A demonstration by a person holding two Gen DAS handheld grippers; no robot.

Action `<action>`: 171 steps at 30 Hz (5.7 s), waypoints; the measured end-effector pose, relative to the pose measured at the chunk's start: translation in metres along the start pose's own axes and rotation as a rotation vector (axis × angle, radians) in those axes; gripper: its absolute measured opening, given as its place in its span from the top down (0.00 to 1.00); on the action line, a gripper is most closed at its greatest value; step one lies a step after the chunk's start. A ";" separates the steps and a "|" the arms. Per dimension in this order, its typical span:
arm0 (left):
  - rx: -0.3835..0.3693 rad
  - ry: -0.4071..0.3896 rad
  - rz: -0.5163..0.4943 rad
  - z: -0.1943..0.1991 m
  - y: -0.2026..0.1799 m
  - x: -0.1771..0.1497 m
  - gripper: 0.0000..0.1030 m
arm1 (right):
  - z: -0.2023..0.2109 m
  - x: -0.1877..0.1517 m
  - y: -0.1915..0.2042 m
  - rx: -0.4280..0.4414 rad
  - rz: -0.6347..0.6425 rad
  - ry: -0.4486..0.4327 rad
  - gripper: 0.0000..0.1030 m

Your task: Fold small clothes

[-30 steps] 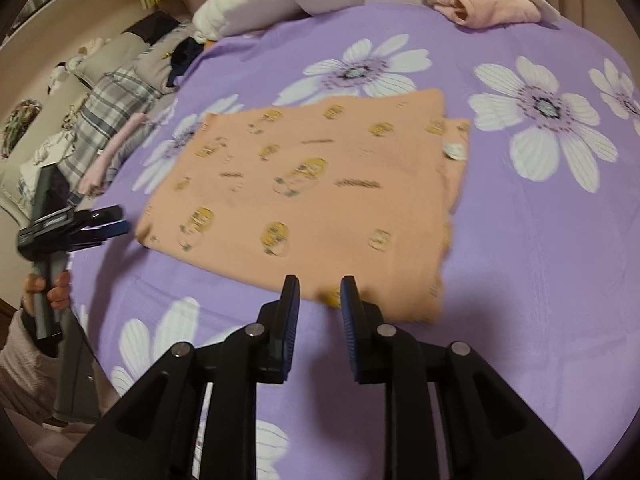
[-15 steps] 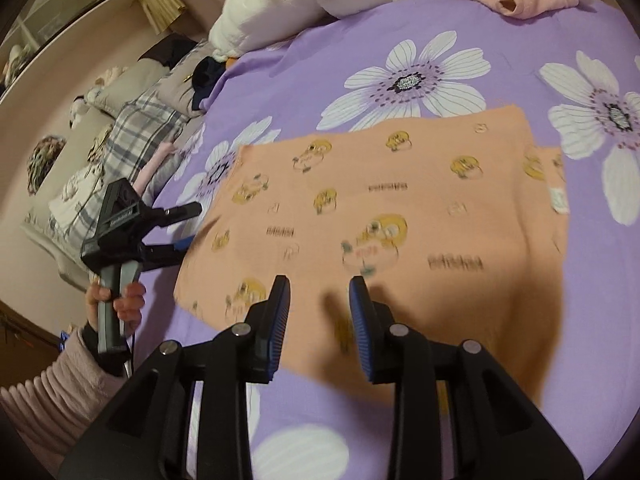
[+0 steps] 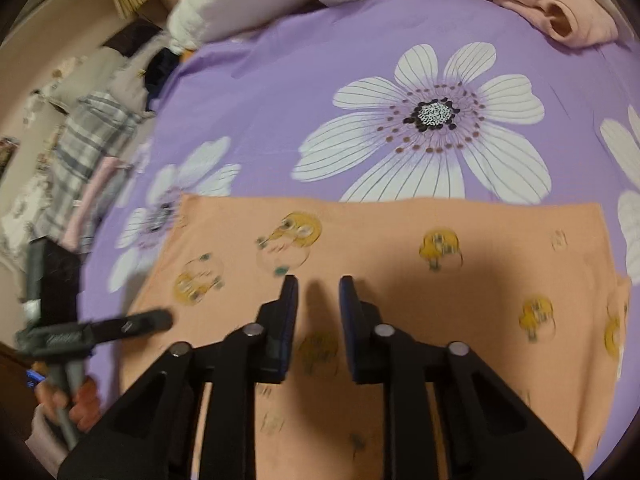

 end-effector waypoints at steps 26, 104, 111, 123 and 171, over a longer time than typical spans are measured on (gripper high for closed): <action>0.095 -0.020 -0.074 0.015 -0.039 0.005 0.91 | 0.066 -0.107 0.032 0.047 0.157 0.098 0.90; 0.066 0.183 -0.442 -0.060 -0.192 -0.088 0.93 | 0.098 -0.021 -0.154 0.028 -0.395 -0.118 0.93; 0.122 0.213 -0.550 -0.082 -0.197 -0.105 0.93 | 0.110 -0.018 -0.160 -0.091 -0.349 -0.167 0.84; 0.112 0.242 -0.525 -0.090 -0.184 -0.106 0.93 | 0.069 -0.005 -0.166 -0.233 -0.245 -0.067 0.88; 0.091 0.109 -0.611 -0.055 -0.170 -0.153 0.93 | 0.144 -0.139 -0.091 -0.132 0.007 -0.105 0.86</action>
Point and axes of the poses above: each gripper's, at about its wrist camera, not at the fingertips, and z roughly against the way its jaws point, y to its left, x to its top, the point moved 2 cm from there along -z, roughly the way its jaws point, and after that the axes turned 10 degrees about -y, right-handed, at the moved point
